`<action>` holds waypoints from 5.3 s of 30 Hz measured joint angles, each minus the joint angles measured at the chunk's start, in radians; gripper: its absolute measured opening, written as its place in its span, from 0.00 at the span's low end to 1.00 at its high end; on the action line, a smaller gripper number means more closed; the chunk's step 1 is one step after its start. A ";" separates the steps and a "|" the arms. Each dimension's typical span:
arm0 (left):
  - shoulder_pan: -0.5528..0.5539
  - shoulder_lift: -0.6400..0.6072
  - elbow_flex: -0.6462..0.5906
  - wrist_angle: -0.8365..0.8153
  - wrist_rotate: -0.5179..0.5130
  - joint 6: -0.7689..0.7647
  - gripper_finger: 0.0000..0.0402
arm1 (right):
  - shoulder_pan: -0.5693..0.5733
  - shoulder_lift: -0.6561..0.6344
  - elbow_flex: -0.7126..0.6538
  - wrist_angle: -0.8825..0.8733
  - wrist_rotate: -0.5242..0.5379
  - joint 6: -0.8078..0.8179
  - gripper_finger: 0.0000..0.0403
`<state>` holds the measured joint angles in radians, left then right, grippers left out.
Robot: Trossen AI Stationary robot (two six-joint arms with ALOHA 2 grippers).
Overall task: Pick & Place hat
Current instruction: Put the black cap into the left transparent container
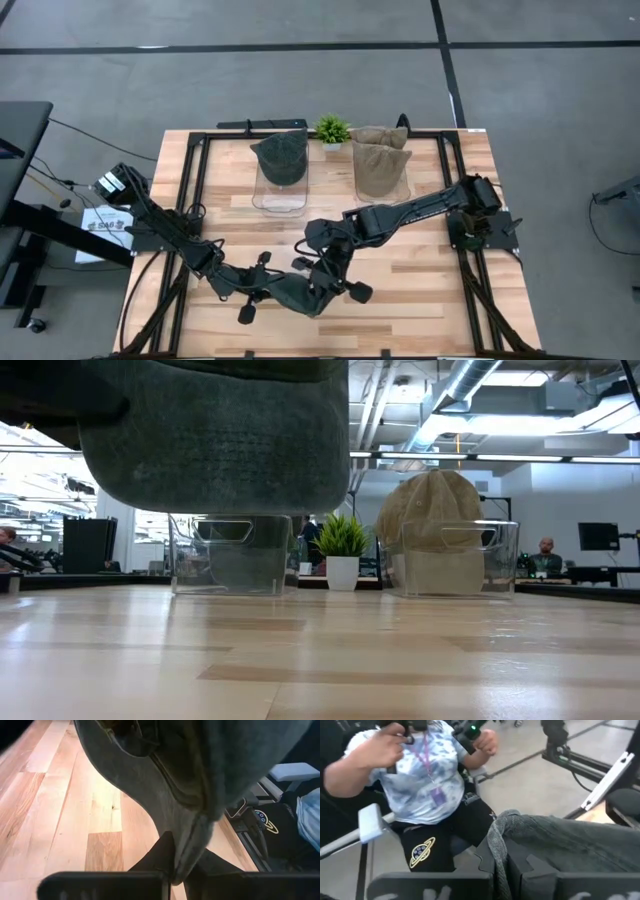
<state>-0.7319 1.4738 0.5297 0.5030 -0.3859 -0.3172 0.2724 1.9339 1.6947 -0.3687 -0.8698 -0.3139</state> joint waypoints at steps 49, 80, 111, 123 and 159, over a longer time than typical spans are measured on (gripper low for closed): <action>-0.073 0.001 -0.001 0.190 0.153 0.205 0.05 | 0.023 -0.310 0.000 -0.302 0.893 0.098 0.65; -0.147 0.001 0.000 0.299 0.150 0.394 0.05 | 0.088 -0.291 -0.623 0.741 0.549 0.315 0.53; -0.106 0.001 0.000 0.311 0.123 0.428 0.05 | 0.162 -0.096 -0.721 1.195 0.593 0.412 0.04; -0.104 0.000 0.000 0.370 0.119 0.428 0.13 | 0.158 -0.096 -0.720 1.190 0.587 0.393 0.01; -0.081 -0.041 0.000 0.400 -0.136 0.543 0.44 | 0.158 -0.490 -1.099 1.038 0.819 0.503 0.01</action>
<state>-0.8132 1.4330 0.5301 0.9026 -0.5217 0.2255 0.4306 1.4443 0.5961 0.6691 -0.0507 0.1895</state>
